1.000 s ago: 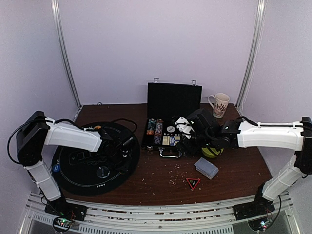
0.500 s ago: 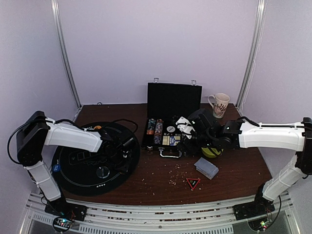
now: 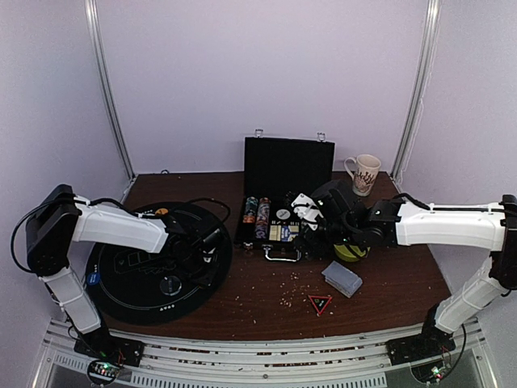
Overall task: Distribute texas hold em gaming equipment
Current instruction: Pick up the pile of poker chips from the dealer area.
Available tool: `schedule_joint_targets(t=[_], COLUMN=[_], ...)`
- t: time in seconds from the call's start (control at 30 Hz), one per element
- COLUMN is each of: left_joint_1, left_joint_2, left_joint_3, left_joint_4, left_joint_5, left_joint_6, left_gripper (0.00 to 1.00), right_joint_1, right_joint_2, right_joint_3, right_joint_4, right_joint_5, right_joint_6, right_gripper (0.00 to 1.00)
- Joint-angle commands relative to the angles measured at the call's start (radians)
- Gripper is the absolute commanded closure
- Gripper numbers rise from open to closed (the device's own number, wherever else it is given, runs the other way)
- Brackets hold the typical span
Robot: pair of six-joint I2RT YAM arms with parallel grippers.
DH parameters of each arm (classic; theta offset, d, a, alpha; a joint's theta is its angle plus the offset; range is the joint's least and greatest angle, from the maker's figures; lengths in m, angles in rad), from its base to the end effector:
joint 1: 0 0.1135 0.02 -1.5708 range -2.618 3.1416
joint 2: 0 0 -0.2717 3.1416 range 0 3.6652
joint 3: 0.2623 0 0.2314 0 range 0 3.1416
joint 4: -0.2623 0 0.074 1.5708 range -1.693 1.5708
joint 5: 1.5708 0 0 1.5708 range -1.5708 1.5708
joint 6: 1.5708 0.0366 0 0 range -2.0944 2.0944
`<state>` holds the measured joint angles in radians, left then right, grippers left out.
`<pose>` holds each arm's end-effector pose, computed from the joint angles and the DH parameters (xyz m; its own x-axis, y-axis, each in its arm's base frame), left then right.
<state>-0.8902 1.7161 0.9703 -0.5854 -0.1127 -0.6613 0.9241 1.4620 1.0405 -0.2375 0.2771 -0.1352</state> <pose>0.1859 -0.2231 0.1675 -0.9464 0.1991 -0.2544 0.2208 0.9735 -0.0595 0.1920 0.2376 0.2800 -0.2797 -0.5856 -0.7608 -0.6812 0.6795 -0.2725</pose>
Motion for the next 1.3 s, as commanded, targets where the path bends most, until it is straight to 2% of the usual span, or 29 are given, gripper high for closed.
schedule_joint_targets(t=[0.0, 0.23, 0.4, 0.6, 0.7, 0.93, 1.0, 1.03, 1.27], left_joint_1=[-0.023, -0.023, -0.023, -0.023, -0.023, -0.023, -0.023, -0.023, -0.021], left_joint_2=[0.017, 0.008, 0.000, 0.001, 0.003, 0.009, 0.014, 0.016, -0.016], left_joint_3=[-0.045, -0.064, -0.071, -0.073, -0.079, -0.065, -0.057, -0.056, -0.027], left_joint_4=[-0.101, -0.109, -0.115, -0.128, -0.126, -0.126, -0.126, -0.126, -0.150], left_joint_5=[0.103, 0.113, 0.124, 0.128, 0.126, 0.120, 0.125, 0.126, 0.104], left_joint_6=[0.020, 0.027, 0.033, 0.046, 0.048, 0.061, 0.066, 0.069, 0.084], left_gripper=[0.51, 0.53, 0.48, 0.50, 0.56, 0.80, 0.90, 0.98, 1.00], right_joint_1=[-0.005, -0.004, -0.005, -0.004, -0.005, -0.004, -0.004, -0.004, -0.005], right_joint_2=[-0.028, -0.033, -0.033, -0.032, -0.034, -0.033, -0.033, -0.034, -0.037], right_joint_3=[0.007, 0.009, 0.009, 0.008, 0.007, 0.009, 0.012, 0.013, 0.012], right_joint_4=[-0.009, -0.008, -0.008, -0.008, -0.008, -0.003, -0.003, -0.003, -0.002], right_joint_5=[0.008, 0.009, 0.011, 0.008, 0.008, 0.008, 0.007, 0.007, 0.013], right_joint_6=[-0.008, -0.006, -0.009, -0.005, -0.004, -0.002, -0.001, -0.001, -0.005], right_gripper=[0.00, 0.00, 0.00, 0.00, 0.00, 0.00, 0.00, 0.00, 0.00])
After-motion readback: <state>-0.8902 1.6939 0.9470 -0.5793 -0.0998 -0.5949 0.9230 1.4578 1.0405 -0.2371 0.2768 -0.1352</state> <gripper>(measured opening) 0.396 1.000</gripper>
